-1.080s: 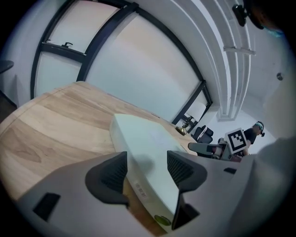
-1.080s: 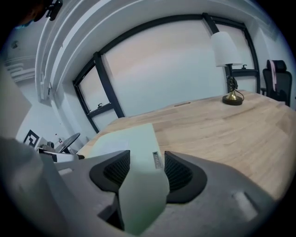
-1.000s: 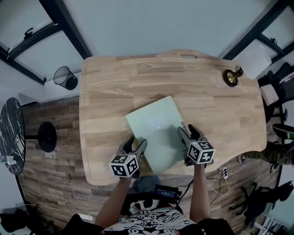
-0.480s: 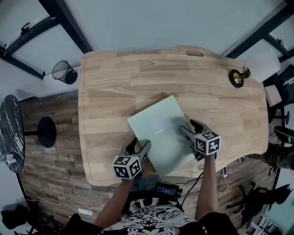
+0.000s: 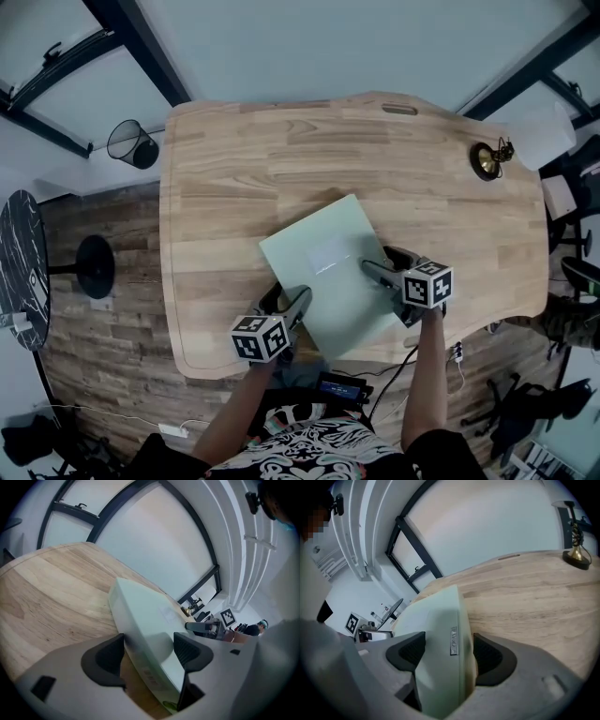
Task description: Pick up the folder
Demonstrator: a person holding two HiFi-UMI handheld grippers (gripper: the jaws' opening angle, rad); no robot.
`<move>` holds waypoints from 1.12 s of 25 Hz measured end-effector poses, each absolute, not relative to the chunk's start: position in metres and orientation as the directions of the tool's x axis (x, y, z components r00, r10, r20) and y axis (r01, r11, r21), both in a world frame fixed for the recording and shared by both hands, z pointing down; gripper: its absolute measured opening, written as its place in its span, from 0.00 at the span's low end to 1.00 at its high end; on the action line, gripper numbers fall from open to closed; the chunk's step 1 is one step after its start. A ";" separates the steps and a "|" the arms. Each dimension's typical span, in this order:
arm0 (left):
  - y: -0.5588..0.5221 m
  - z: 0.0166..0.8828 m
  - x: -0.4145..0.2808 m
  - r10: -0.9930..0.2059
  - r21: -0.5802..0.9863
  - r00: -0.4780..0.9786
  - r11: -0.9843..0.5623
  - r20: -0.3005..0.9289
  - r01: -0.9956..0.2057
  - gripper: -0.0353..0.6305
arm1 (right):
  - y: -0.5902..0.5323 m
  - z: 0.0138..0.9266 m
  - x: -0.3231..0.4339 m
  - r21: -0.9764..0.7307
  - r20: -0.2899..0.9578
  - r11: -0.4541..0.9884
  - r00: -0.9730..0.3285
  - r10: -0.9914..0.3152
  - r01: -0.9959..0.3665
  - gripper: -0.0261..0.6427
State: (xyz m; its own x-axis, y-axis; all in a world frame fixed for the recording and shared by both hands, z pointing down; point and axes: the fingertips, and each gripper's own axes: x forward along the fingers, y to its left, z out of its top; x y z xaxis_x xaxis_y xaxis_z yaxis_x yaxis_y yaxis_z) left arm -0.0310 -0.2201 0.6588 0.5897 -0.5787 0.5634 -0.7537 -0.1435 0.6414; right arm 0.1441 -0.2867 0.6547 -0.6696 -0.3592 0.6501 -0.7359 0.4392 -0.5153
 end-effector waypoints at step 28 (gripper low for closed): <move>-0.259 0.629 -0.054 -0.638 0.623 0.565 -0.166 0.523 -0.764 0.52 | -0.261 0.622 0.130 -0.520 0.575 0.281 -0.574 -0.583 -0.807 0.48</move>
State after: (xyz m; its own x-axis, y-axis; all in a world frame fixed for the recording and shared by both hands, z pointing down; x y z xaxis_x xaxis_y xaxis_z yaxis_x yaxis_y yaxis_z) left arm -0.0542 -0.2588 0.6294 0.5652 -0.6379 0.5231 -0.7641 -0.1658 0.6234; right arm 0.1295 -0.2610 0.6219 -0.5735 -0.5834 0.5751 -0.8068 0.2807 -0.5199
